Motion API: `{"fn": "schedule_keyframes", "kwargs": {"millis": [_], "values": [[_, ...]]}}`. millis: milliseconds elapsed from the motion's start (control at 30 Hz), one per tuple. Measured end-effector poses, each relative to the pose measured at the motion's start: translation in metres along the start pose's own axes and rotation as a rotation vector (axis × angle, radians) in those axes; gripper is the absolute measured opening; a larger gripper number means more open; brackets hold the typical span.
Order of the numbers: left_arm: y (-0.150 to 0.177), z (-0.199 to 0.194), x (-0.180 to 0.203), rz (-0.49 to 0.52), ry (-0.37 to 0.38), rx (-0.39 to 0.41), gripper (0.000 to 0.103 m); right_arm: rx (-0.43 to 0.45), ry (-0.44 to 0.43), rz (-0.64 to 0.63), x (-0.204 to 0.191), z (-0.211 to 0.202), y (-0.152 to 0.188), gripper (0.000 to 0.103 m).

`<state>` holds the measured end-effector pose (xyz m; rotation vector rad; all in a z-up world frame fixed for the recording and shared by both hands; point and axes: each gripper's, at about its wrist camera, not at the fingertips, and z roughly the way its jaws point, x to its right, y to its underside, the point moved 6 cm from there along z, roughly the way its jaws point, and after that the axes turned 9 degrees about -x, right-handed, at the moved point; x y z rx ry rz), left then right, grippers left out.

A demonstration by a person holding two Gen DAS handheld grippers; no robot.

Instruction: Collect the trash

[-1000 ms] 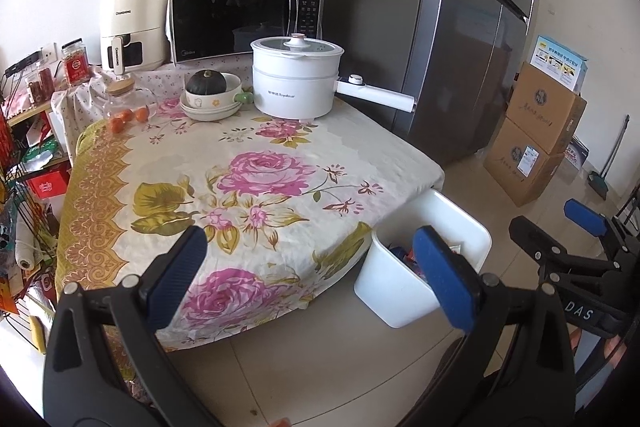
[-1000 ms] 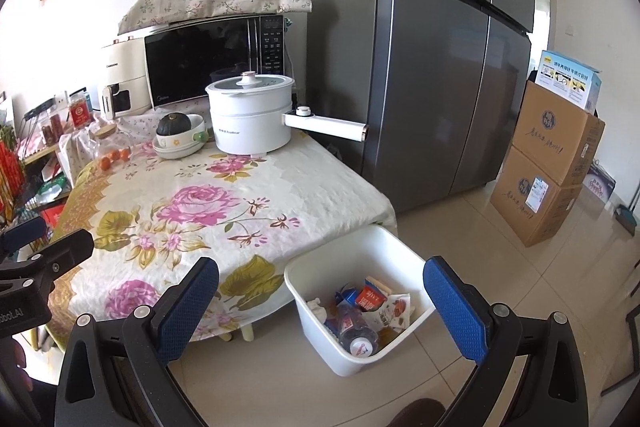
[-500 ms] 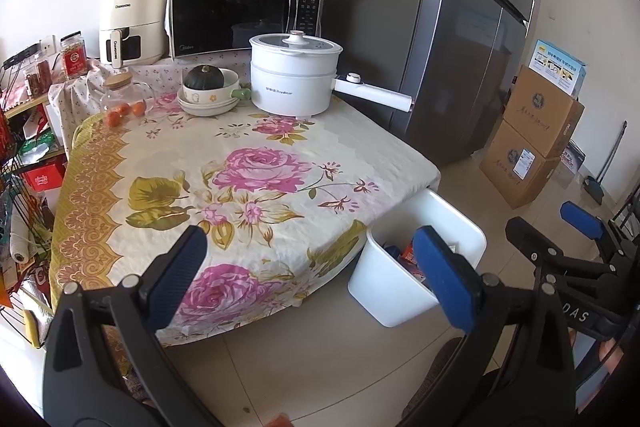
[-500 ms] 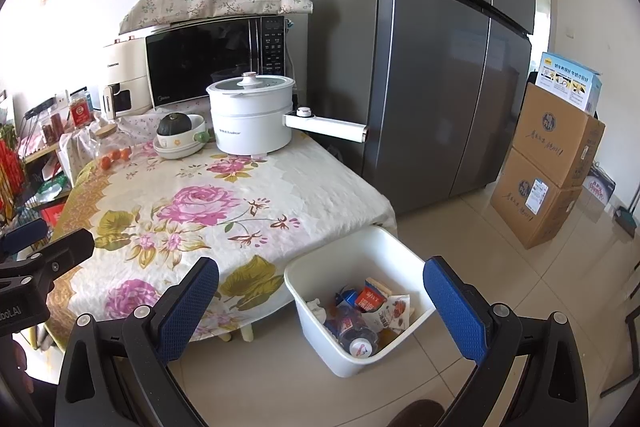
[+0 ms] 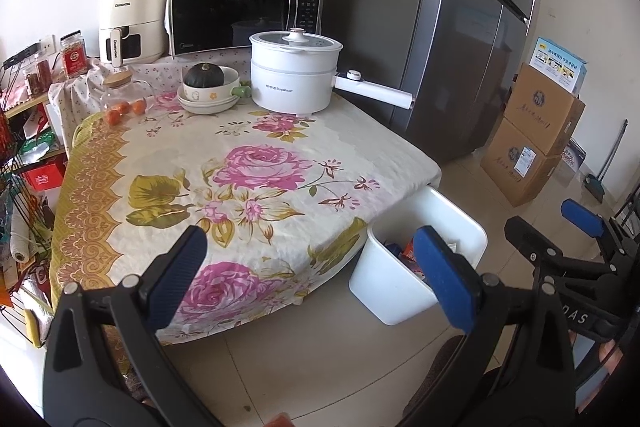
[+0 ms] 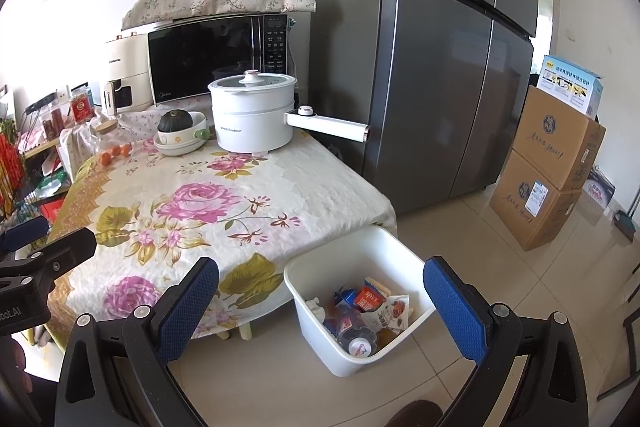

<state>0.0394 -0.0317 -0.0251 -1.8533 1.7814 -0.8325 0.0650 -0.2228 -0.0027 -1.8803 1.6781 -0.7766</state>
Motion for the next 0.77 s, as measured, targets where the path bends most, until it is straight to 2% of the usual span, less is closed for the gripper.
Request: {"fn": "schedule_keyframes", "kwargs": {"millis": [500, 767], "values": [[0.0008, 0.0009, -0.0032, -0.015, 0.005, -0.003, 0.102, 0.0, 0.001, -0.002, -0.0002, -0.0003, 0.0007, 0.103], [0.0021, 0.0049, -0.0062, -0.039, 0.053, -0.027, 0.102, -0.006, 0.0, -0.001, 0.0003, 0.0009, 0.0019, 0.103]]}}
